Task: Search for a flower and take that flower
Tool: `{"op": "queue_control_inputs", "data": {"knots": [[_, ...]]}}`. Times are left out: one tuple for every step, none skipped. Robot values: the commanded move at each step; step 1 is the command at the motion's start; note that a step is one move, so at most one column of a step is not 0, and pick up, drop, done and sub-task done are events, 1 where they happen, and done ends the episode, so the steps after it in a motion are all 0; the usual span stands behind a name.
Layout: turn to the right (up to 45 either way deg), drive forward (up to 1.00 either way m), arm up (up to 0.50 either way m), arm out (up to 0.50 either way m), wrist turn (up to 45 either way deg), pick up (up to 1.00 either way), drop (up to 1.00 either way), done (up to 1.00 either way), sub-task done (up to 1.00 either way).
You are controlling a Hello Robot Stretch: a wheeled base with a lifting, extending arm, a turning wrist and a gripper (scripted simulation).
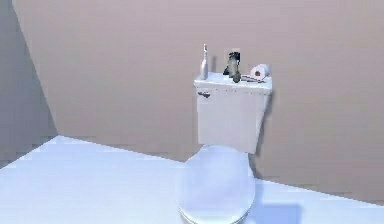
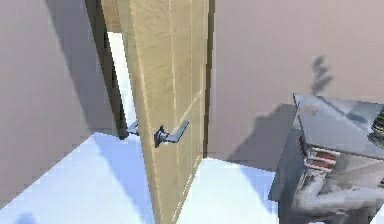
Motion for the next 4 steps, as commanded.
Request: {"op": "queue_control_inputs", "data": {"knots": [[42.0,0.00,0.00,0.00,0.0,0.00,0.00,0.00,0.00],[0.0,1.00,0.00,0.00,0.0,0.00,0.00,0.00,0.00],[45.0,0.00,0.00,0.00,0.0,0.00,0.00,0.00,0.00],[27.0,0.00,0.00,0.00,0.0,0.00,0.00,0.00,0.00]]}}
